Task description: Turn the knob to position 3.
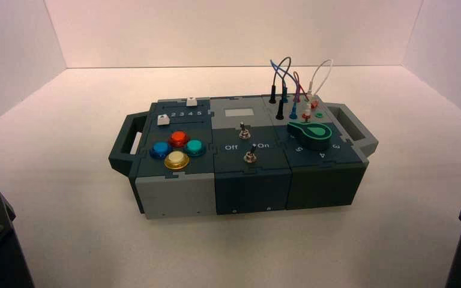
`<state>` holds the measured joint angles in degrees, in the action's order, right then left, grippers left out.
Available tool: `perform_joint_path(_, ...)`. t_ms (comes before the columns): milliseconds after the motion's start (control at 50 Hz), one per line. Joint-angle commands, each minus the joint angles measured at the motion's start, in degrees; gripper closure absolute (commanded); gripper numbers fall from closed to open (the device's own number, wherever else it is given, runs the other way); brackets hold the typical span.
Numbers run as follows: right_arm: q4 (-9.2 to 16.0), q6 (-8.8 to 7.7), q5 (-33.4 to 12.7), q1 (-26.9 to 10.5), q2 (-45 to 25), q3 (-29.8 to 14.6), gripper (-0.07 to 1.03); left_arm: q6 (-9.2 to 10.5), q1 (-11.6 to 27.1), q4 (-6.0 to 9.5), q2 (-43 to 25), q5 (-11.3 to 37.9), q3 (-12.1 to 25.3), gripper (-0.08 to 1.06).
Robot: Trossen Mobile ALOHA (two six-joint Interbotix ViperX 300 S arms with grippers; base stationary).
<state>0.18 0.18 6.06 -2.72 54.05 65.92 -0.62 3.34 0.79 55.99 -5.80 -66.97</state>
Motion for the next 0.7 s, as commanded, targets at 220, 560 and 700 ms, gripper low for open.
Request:
perform_joint_path(220, 0.5, 0.09, -9.8, -3.3, -3.4, -4.3, 0.99, -0.35, 10.6, 0.62, -1.8, 14.6, 4.6, 1.01)
perform_joint_path(560, 1.4, 0.26, -18.2, -7.3, -8.7, -7.3, 0.99, -0.09, 31.8, 1.05, -10.3, 25.1, 7.3, 1.01)
perform_joint_path(700, 2.2, 0.26, -20.9, -10.4, -10.3, -8.0, 0.99, 0.0, 35.3, 1.76, -13.6, 26.5, 7.8, 1.01)
